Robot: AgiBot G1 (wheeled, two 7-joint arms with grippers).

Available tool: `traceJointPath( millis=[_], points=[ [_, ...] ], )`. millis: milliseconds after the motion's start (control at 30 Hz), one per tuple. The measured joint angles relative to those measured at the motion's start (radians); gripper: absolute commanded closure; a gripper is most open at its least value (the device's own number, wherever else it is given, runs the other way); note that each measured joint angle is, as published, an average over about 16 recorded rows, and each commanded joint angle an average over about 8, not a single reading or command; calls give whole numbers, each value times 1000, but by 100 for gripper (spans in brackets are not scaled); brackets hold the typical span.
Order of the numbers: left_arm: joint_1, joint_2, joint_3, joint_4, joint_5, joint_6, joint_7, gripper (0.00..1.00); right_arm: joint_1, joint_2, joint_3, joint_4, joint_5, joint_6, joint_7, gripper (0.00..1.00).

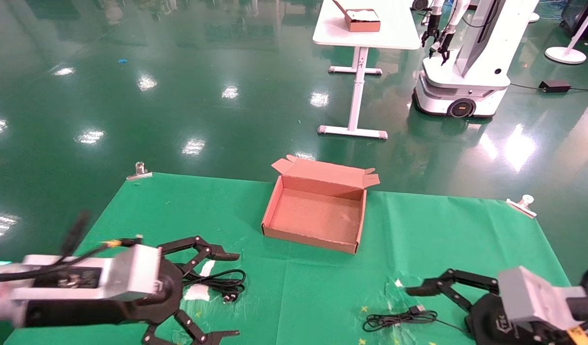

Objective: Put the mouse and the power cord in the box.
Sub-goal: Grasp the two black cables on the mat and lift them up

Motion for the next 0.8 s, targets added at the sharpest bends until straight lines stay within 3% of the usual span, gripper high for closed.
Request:
traceJointPath(
  millis=[200, 433, 800],
  points=[
    [-105, 94, 83, 183, 175, -43, 197, 0, 91, -57, -94, -162, -154, 37, -128, 0],
    [-200, 209, 153, 417, 338, -174, 408, 0, 198, -175, -182, -365, -350, 105, -301, 0],
    [-261, 326, 198, 673, 452, -403, 605, 0, 320, -371, -271, -630, -535, 224, -566, 0]
  ],
)
